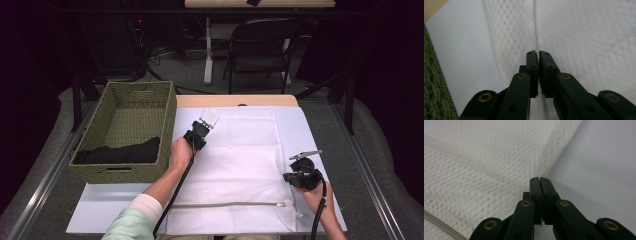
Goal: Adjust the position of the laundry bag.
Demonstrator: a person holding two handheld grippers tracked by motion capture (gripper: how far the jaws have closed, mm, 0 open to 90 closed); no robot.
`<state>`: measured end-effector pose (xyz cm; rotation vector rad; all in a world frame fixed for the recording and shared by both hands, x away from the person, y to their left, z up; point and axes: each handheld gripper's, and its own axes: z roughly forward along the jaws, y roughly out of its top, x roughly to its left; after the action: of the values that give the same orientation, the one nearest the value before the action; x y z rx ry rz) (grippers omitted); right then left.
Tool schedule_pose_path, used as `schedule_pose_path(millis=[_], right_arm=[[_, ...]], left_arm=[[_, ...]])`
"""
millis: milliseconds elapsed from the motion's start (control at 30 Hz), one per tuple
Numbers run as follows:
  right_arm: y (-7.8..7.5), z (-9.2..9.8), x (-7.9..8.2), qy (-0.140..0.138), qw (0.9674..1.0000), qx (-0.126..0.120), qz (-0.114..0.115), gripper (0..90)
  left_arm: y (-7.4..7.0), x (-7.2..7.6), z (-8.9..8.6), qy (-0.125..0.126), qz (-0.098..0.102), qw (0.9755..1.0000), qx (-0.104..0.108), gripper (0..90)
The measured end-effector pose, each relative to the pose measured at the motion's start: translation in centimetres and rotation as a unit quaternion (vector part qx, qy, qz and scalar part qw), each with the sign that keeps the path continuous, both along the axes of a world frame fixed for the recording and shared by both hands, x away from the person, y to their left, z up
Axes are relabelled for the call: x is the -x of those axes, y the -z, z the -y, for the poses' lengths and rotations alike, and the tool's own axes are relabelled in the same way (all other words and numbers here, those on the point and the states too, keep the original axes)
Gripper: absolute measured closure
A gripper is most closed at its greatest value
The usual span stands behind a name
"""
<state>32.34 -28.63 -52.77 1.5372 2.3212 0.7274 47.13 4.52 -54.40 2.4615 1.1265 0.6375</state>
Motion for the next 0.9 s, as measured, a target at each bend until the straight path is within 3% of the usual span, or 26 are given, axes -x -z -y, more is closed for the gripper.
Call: schedule_pose_path(millis=[233,400,700,900], right_arm=[[-0.1,0.1,0.0,0.0,1.0,0.0,0.003,89.1],[-0.6,0.3,0.2,0.004,1.0,-0.002,0.008,89.2],[-1.2,0.8,0.7,0.015,0.9999,0.001,0.0,89.3],[-1.0,0.9,0.7,0.012,0.9999,0.002,-0.003,89.2]], left_arm=[[-0.2,-0.4,-0.8,-0.022,0.008,0.9997,-0.007,89.4],[-0.6,-0.7,-1.8,-0.065,0.01,0.9978,-0.003,89.3],[-1.5,-0.7,-1.5,-0.075,0.029,0.9966,-0.02,88.6],[-1.8,-0.7,-1.6,-0.083,0.044,0.9949,-0.037,78.8]])
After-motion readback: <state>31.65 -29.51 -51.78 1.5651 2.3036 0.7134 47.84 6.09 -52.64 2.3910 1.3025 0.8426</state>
